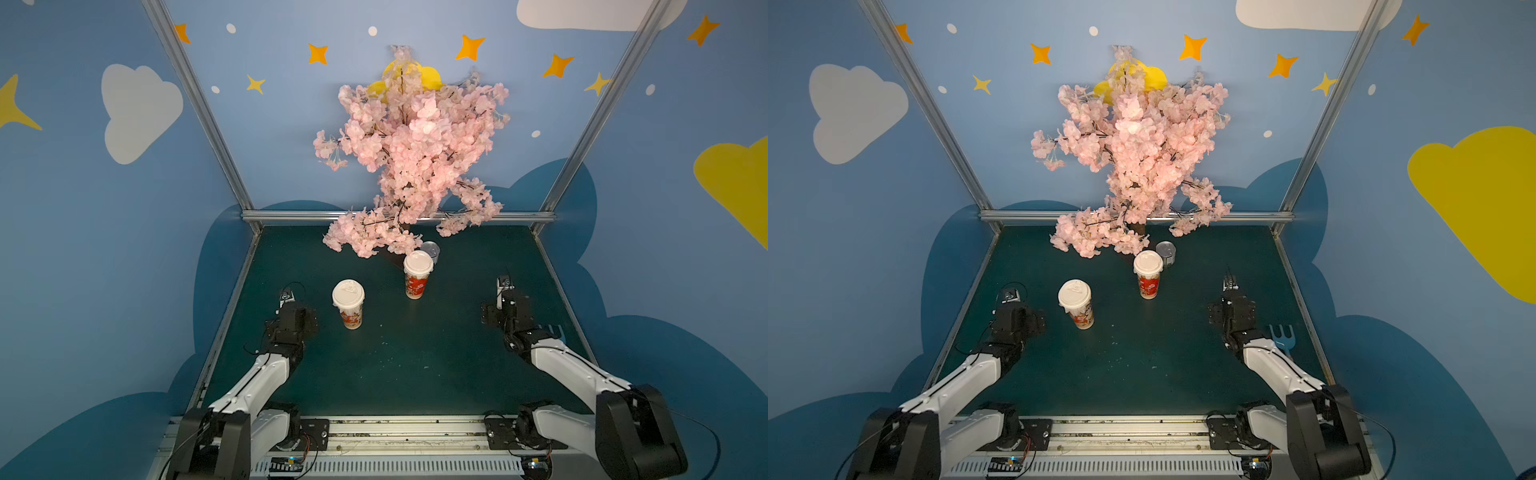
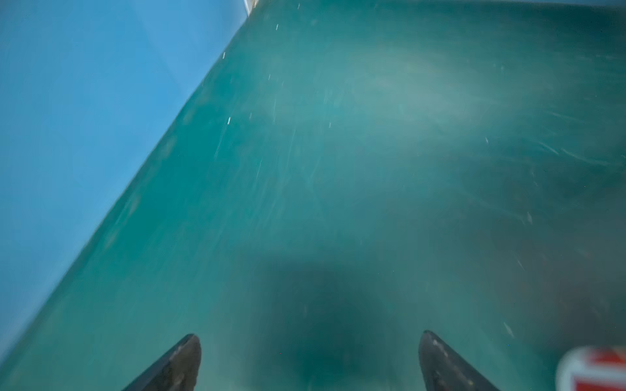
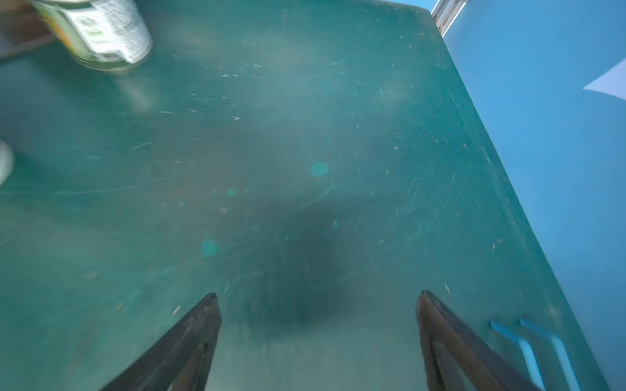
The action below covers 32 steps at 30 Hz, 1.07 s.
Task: Put the leak-proof paper on the milk tea cups
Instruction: Reset both arms
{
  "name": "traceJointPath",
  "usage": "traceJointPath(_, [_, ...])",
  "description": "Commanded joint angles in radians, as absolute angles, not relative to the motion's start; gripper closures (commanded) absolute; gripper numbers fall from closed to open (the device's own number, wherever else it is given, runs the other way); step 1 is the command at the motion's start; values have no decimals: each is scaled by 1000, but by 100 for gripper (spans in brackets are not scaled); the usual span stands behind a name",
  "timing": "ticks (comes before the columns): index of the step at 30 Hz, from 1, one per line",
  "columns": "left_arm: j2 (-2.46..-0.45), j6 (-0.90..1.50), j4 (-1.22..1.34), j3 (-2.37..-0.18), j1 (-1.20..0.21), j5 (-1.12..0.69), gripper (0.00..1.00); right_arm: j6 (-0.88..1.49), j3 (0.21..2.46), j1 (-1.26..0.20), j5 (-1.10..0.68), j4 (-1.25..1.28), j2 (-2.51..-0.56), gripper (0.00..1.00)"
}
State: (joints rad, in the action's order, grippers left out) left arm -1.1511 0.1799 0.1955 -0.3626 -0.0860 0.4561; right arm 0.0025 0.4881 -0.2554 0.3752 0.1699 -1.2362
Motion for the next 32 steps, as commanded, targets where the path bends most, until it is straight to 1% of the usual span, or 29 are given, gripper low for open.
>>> traceJointPath(1, [-1274,67,550,-369,-77,442,0,-44,505,-247,380,388,-1315,10])
traceJointPath(3, [-1332,40,637,-378,-69,410,0,-105,505,-241,329,457,-1370,9])
traceJointPath(6, [-1398,48,730,-377,-28,268,0,-117,518,-216,307,505,-1436,9])
traceJointPath(7, [-1440,55,802,-358,-15,233,0,-104,528,-201,291,493,-1441,8])
traceJointPath(10, [-1552,63,940,-345,0,203,0,-73,508,-132,158,507,-1434,8])
traceJointPath(12, [-1545,41,837,-393,0,155,0,-58,456,-83,61,601,-1456,8])
traceJointPath(14, [-1540,43,829,-394,3,145,0,-34,425,-77,65,742,-1499,8])
traceJointPath(15, [-1541,43,835,-392,2,146,0,-35,430,-77,63,734,-1498,8])
traceJointPath(17, [-1536,40,826,-393,3,144,0,-51,474,-75,47,593,-1473,9])
traceJointPath(18, [-1537,40,831,-391,2,145,0,-56,477,-69,36,583,-1474,8])
traceJointPath(32, [-1536,29,822,-395,-2,146,0,-51,476,-63,25,584,-1473,8])
